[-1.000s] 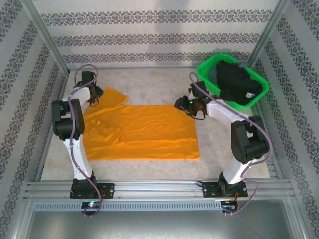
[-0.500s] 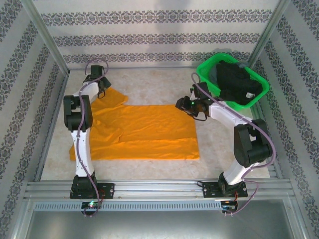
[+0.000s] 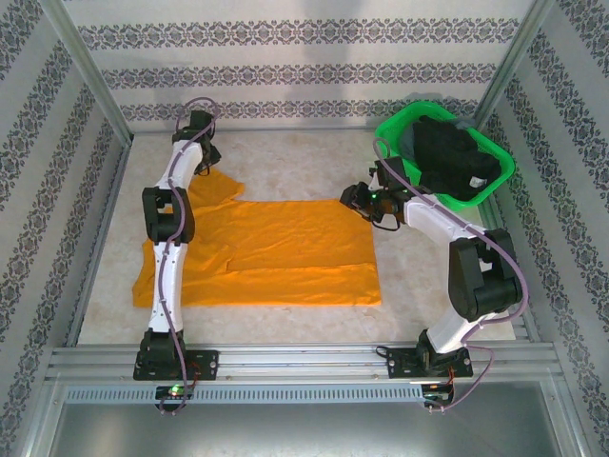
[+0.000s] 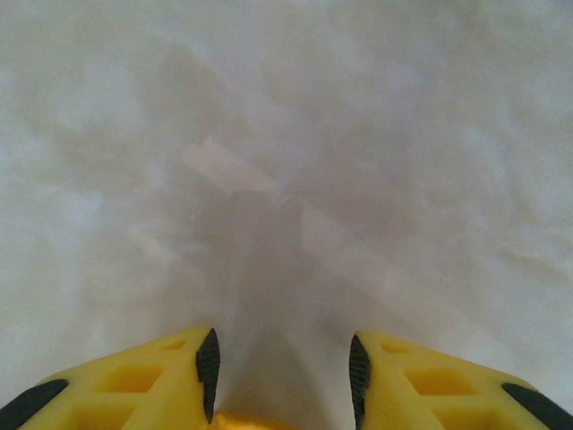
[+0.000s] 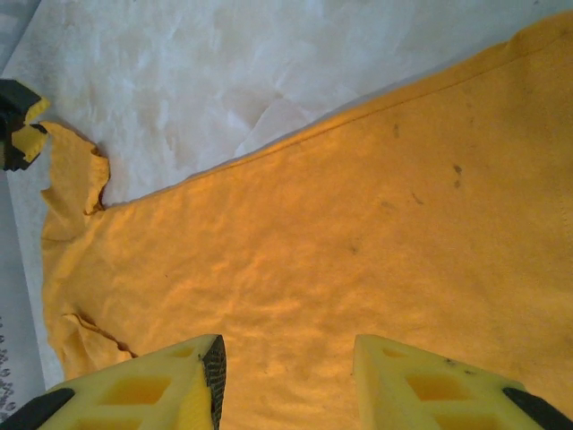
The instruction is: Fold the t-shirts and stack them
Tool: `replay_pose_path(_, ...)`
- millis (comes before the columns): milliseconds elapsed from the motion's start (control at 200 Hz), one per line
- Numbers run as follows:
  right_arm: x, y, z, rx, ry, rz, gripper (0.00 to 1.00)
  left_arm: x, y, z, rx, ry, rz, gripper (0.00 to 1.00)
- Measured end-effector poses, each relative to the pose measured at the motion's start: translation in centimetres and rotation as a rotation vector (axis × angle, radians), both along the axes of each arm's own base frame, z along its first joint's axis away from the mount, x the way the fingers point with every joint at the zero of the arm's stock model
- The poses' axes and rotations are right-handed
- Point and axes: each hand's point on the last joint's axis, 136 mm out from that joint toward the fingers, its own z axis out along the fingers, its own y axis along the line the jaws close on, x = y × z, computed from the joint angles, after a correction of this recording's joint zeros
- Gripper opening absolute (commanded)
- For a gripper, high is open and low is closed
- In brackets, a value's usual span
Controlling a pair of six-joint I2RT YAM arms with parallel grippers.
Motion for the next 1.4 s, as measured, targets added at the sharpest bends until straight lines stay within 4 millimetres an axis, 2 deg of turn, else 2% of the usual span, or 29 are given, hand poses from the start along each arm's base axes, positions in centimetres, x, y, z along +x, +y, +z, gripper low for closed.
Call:
replay_pose_path(65, 0.1, -0.1, 0.1, 0.004, -0.001, -0.004, 0.43, -0.5, -0.2, -0.1, 0.002, 0.023, -0.004, 0.43)
replay_pose_path(240, 0.3, -0.2, 0.1, 0.009, -0.006, -0.011, 0.43, -1.1, -0.4, -0.1, 0.003, 0.057, -0.022, 0.32)
replay_pose_path(435, 0.6, -0.9, -0.7, -0.029, 0.006, -0.049, 0.43, -1.8, -0.2, -0.3, 0.017, 0.088, -0.024, 0.00)
replay_pose_path(525, 1.1, -1.9, -1.5, -0.072, 0.011, -0.096, 0.42, -2.3, -0.5, -0.1, 0.016, 0.091, -0.022, 0.00)
replay_pose_path(585, 1.6, -2.6, -2.0, -0.095, 0.012, -0.137, 0.42, -3.5, -0.6, -0.1, 0.007, 0.105, -0.017, 0.00)
replay_pose_path(689, 2.8, -4.0, -3.0, -0.113, 0.007, -0.210, 0.41, -7.1, -0.8, -0.2, -0.033, 0.137, 0.002, 0.00)
replay_pose_path(794, 4.1, -5.4, -4.5, -0.132, 0.034, -0.269, 0.41, -11.4, 0.1, 0.0, -0.062, 0.169, 0.034, 0.00)
replay_pose_path(924, 6.0, -6.9, -6.2, -0.171, 0.067, -0.310, 0.42, -13.8, 0.7, 1.2, -0.086, 0.134, 0.054, 0.00)
replay_pose_path(1019, 7.8, -7.3, -6.4, -0.202, 0.072, -0.307, 0.41, -15.4, 0.4, 2.2, -0.105, 0.103, 0.056, 0.00)
replay_pose_path(1104, 9.3, -7.3, -6.4, -0.227, 0.069, -0.290, 0.39, -16.0, -0.1, 3.0, -0.124, 0.075, 0.048, 0.00)
replay_pose_path(1199, 10.4, -7.0, -6.9, -0.250, 0.080, -0.260, 0.36, -15.8, -0.5, 3.6, -0.144, 0.041, 0.035, 0.00)
replay_pose_path(1399, 9.5, -6.9, -9.8, -0.306, 0.174, -0.201, 0.33, -15.7, -1.0, 3.8, -0.168, 0.017, 0.022, 0.00)
